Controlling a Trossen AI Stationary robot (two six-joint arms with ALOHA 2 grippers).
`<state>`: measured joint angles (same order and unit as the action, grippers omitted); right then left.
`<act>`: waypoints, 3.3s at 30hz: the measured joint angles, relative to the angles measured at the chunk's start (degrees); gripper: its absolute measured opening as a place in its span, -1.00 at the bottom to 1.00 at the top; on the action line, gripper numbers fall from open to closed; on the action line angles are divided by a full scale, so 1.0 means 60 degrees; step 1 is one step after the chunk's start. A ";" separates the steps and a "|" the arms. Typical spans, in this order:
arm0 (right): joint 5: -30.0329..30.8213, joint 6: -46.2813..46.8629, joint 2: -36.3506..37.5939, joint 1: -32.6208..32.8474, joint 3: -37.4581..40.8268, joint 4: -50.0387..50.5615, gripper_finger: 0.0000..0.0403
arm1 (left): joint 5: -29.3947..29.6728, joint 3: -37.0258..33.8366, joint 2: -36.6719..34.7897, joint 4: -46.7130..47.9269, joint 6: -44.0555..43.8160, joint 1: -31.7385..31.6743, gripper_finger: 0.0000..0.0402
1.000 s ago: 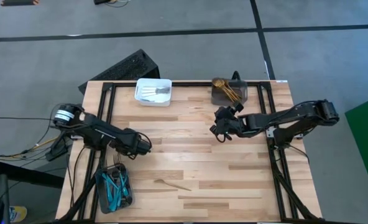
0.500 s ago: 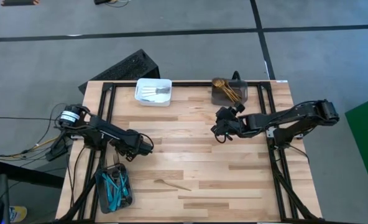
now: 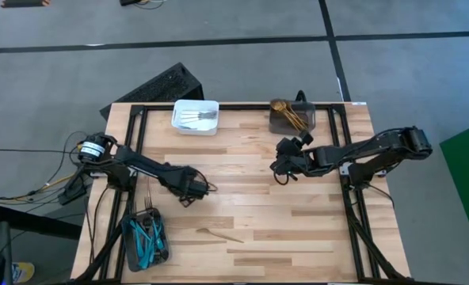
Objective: Sort silverware by color (type)
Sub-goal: Put the gold fork into the top black bin
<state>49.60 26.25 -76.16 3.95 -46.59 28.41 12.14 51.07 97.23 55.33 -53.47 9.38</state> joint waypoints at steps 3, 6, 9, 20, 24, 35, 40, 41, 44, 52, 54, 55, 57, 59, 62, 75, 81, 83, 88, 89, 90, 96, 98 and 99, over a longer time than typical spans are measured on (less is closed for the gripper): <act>0.0009 0.0052 0.0000 0.0072 0.0000 -0.0001 -0.13 | 0.0283 0.0400 0.0001 0.0484 0.0179 -0.0003 -0.99; 0.0015 0.0061 0.0000 0.0101 0.0000 -0.0030 -0.13 | -0.0143 0.0646 0.0003 0.1407 0.0264 -0.0003 -0.99; 0.0259 0.0124 0.0004 0.0101 0.0060 -0.0156 -0.13 | -0.0725 0.0608 -0.0004 0.2844 0.0080 0.0040 -1.00; 0.0284 0.0506 0.0034 0.0075 0.0986 -0.0894 -0.13 | -0.2053 -0.0890 0.0014 0.3155 0.1151 0.0098 -1.00; 0.0263 0.0551 0.0171 0.0075 0.1100 -0.0973 -0.13 | -0.2381 -0.1541 0.0007 0.3254 0.0813 0.0001 -1.00; 0.0270 0.0537 0.0226 0.0129 0.1107 -0.1053 -0.13 | -0.2737 -0.1977 0.0062 0.1679 0.1513 -0.0076 -1.00; 0.0262 0.0519 0.0226 0.0155 0.1107 -0.1036 -0.13 | -0.1900 -0.1578 0.0077 0.1620 0.1739 -0.0065 -1.00; 0.0262 0.0515 0.0226 0.0155 0.1107 -0.1050 -0.13 | -0.1471 -0.1388 0.0080 0.1651 0.1822 -0.0065 -1.00; 0.0259 0.0475 0.0226 0.0148 0.1107 -0.1199 -0.13 | -0.0281 -0.0835 0.0083 0.1555 0.2122 -0.0079 -1.00; 0.0062 0.0461 0.0226 0.0148 0.1107 -0.1769 -0.13 | 0.0880 0.0955 0.0083 -0.0115 0.4486 -0.0101 -1.00; -0.0164 0.0460 0.0224 0.0152 0.1107 -0.1828 -0.13 | 0.1224 0.1415 0.0083 0.0221 0.4609 -0.0101 -1.00; -0.0278 0.0471 0.0222 0.0152 0.1107 -0.1826 -0.13 | 0.1384 0.1576 0.0073 0.0457 0.4619 -0.0101 -1.00; -0.0434 0.0555 0.0222 0.0172 0.1107 -0.1826 -0.13 | 0.1622 0.1717 0.0036 0.0921 0.4648 -0.0101 -0.98; -0.0538 0.0599 0.0222 0.0238 0.1107 -0.1851 -0.13 | 0.1632 0.1616 0.0029 0.1255 0.5015 -0.0105 -0.95; -0.0543 0.0624 0.0222 0.0378 0.1104 -0.1953 -0.13 | 0.1466 0.1042 0.0029 0.1447 0.5665 -0.0159 -0.86; -0.0535 0.0624 0.0222 0.0433 0.1104 -0.2252 -0.13 | 0.0306 -0.1390 -0.0081 0.0868 0.8010 -0.1392 -0.55; -0.0541 0.0628 0.0219 0.0488 0.1100 -0.2057 -0.13 | 0.0160 -0.1212 -0.0093 0.0701 0.9377 -0.1733 -0.74; -0.0539 0.0628 0.0219 0.0534 0.1100 -0.1965 -0.13 | 0.0155 -0.1109 -0.0096 0.0736 0.9753 -0.1822 -0.86; -0.0543 0.0633 0.0219 0.0609 0.1100 -0.1972 -0.13 | -0.0517 -0.0942 -0.0095 0.0689 0.9988 -0.2178 -0.98; -0.0544 0.0643 0.0219 0.0631 0.1100 -0.1967 -0.13 | -0.0504 -0.0885 -0.0089 0.0689 0.9990 -0.2192 -0.98; -0.0543 0.0661 0.0219 0.0665 0.1100 -0.1957 -0.13 | -0.0469 -0.0792 -0.0082 0.0665 1.0001 -0.2206 -0.98; -0.0512 0.0650 0.0135 0.0721 0.1100 -0.1761 -0.13 | -0.0043 0.0317 -0.0121 -0.0761 1.0452 -0.2249 -0.99; -0.0517 0.0650 0.0118 0.0652 0.1100 -0.1828 -0.13 | 0.0695 0.0834 -0.0128 -0.0628 1.0501 -0.2297 -1.00; -0.0521 0.0650 0.0093 0.0613 0.1100 -0.1810 -0.13 | 0.1042 0.1094 -0.0132 -0.0460 1.0621 -0.2351 -1.00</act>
<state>46.48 30.15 -75.60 7.63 -39.99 17.55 18.40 57.63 96.44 52.57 10.26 -4.72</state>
